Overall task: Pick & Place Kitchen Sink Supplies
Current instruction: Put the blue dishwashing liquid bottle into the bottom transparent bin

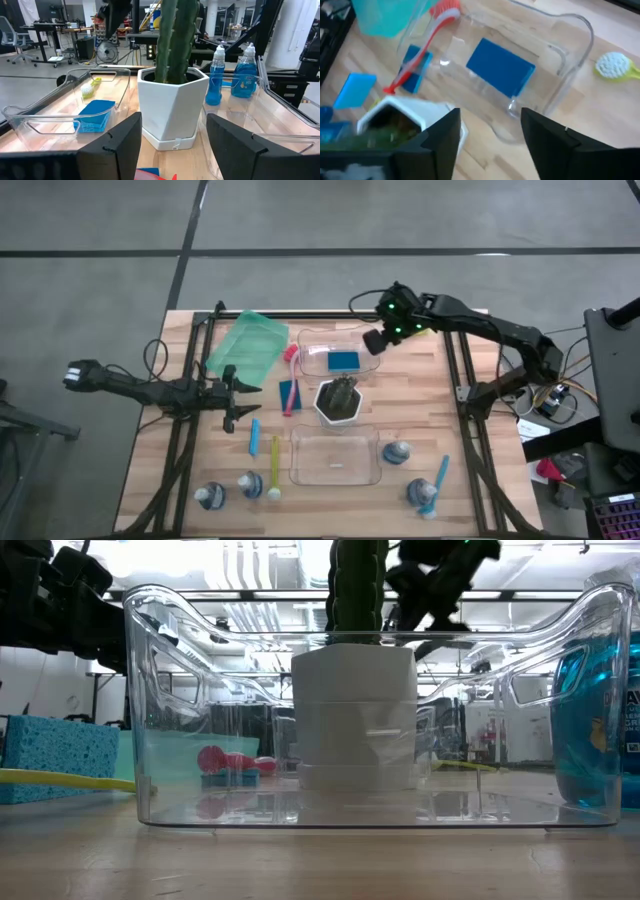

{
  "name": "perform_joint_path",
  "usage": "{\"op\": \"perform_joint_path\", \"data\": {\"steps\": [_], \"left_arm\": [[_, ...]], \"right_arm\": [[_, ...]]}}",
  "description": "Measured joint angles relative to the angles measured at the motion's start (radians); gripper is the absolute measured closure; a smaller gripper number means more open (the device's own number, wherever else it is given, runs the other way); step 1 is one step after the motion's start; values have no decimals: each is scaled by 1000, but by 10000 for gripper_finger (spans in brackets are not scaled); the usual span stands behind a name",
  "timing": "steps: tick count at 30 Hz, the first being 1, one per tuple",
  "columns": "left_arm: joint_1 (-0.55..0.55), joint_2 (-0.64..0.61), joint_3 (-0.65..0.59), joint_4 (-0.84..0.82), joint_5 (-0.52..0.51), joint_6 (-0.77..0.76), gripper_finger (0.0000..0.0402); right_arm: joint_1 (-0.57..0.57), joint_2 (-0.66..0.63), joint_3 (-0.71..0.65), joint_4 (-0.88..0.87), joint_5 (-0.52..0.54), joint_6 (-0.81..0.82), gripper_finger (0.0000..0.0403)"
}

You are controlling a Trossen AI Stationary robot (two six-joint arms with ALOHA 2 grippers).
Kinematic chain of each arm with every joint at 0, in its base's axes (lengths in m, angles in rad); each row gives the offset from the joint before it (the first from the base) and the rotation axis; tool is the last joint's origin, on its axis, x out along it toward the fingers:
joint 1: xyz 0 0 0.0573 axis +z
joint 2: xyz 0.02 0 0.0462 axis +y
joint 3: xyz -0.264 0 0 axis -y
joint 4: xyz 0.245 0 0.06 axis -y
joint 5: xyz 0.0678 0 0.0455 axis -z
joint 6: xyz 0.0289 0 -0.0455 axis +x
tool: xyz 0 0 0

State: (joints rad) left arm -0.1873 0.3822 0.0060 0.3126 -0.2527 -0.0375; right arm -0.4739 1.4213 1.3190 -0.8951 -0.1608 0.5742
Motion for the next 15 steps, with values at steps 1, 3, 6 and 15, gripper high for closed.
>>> {"op": "perform_joint_path", "data": {"steps": [1, 3, 6, 15], "left_arm": [[0, 0, 0, 0, 0, 0, 184], [0, 0, 0, 0, 0, 0, 184], [0, 0, 0, 0, 0, 0, 184], [0, 0, 0, 0, 0, 0, 184]], "right_arm": [[6, -18, 0, -27, 1, -11, 185], [21, -54, -1, -79, 3, -33, 166], [47, -109, -1, -138, 3, -96, 140], [148, -264, -4, -248, -5, -118, 108]]}}
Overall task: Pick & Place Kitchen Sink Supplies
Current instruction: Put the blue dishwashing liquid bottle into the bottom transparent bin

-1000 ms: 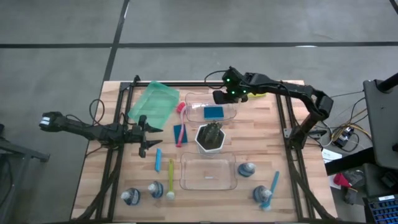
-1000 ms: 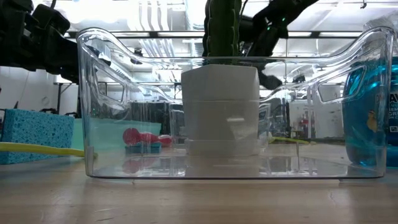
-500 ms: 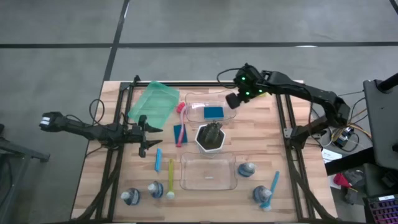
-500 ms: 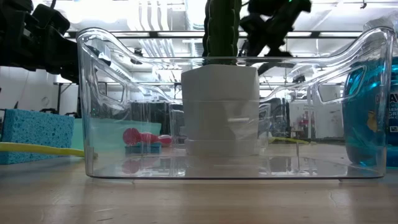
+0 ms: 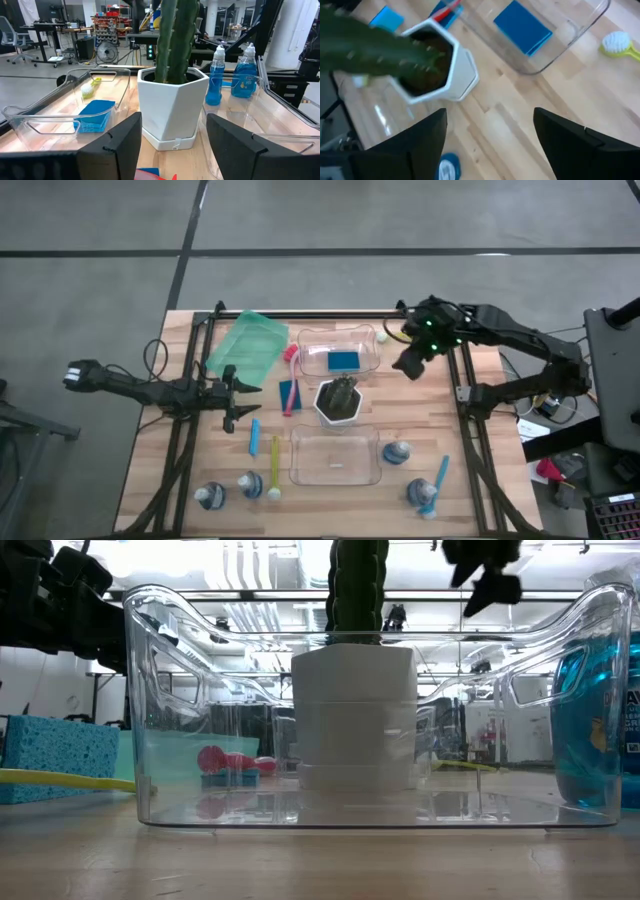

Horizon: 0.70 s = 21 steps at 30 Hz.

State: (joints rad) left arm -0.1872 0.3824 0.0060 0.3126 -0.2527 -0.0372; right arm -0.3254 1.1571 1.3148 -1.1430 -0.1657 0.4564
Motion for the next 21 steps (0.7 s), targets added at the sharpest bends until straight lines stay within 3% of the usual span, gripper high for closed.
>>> {"op": "perform_joint_path", "data": {"steps": [16, 21], "left_arm": [[0, 0, 0, 0, 0, 0, 184], [0, 0, 0, 0, 0, 0, 184]], "right_arm": [[263, -123, 0, -22, -28, 13, 100], [298, -134, 0, -21, -16, 34, 101]]}}
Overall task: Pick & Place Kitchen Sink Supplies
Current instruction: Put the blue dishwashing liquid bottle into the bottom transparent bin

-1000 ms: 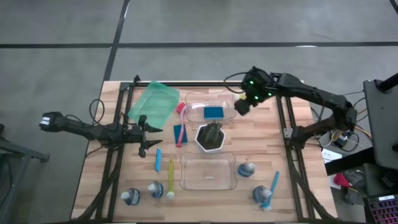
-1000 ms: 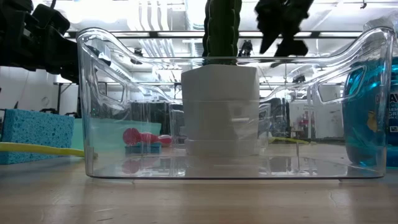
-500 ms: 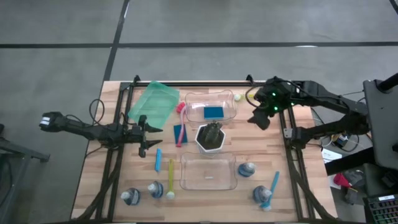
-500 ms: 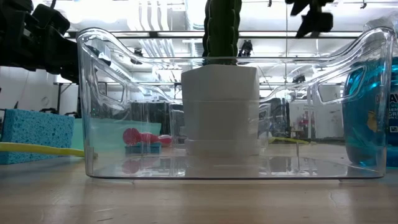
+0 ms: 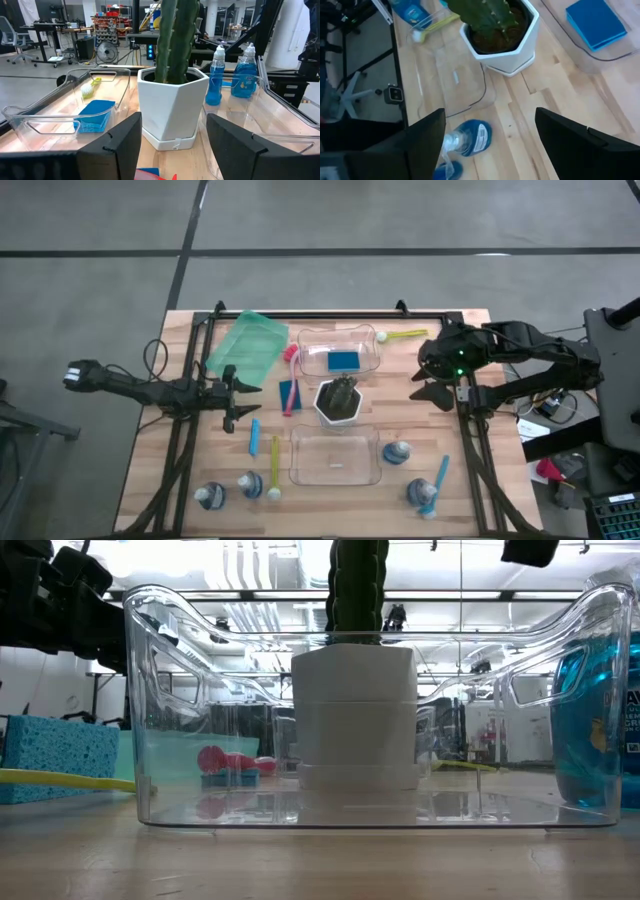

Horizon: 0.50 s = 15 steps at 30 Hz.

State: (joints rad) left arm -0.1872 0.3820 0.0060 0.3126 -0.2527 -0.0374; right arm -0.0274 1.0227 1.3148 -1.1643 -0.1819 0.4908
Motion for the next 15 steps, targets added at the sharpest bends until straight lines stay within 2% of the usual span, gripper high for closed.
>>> {"op": "perform_joint_path", "data": {"steps": [5, 9, 12, 15], "left_arm": [[0, 0, 0, 0, 0, 0, 184], [0, 0, 0, 0, 0, 0, 184], [0, 0, 0, 0, 0, 0, 184], [0, 0, 0, 0, 0, 0, 184]], "right_arm": [[7, -2, 0, -12, -32, 37, 110], [58, -2, 0, -15, -62, 75, 109], [84, 6, 0, -15, -45, 71, 105], [79, 10, -2, -15, 19, 70, 103]]}}
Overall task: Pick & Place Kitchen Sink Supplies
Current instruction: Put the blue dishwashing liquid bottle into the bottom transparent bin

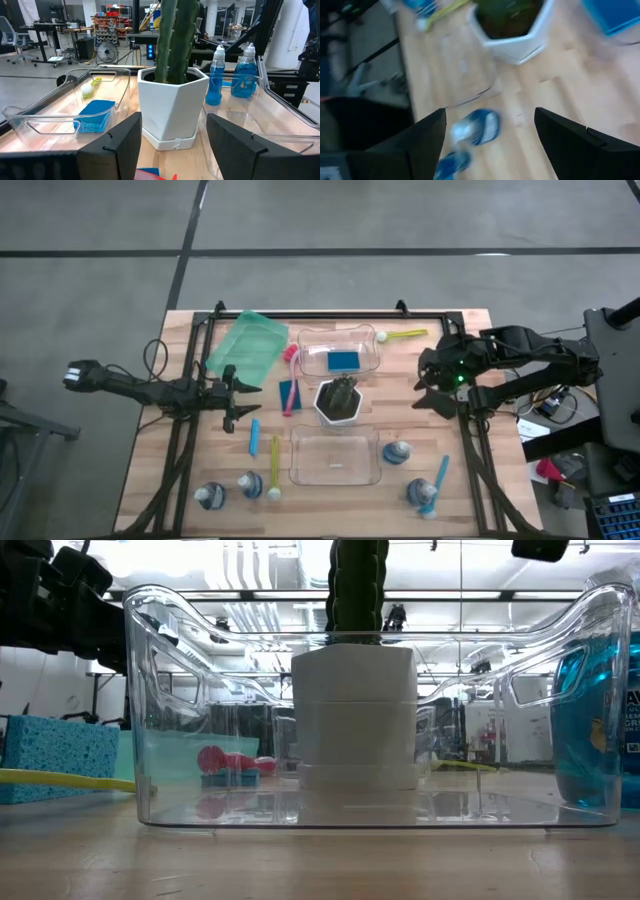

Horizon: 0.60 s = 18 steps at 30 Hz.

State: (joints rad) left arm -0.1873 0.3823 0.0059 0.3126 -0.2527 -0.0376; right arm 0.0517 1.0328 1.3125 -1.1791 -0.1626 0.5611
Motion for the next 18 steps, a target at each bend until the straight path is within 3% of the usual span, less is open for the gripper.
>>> {"op": "perform_joint_path", "data": {"steps": [11, 18], "left_arm": [[0, 0, 0, 0, 0, 0, 184], [0, 0, 0, 0, 0, 0, 184]], "right_arm": [[-41, 18, 0, -45, 253, 23, 119], [-128, 43, 0, -44, 272, 24, 124]]}}
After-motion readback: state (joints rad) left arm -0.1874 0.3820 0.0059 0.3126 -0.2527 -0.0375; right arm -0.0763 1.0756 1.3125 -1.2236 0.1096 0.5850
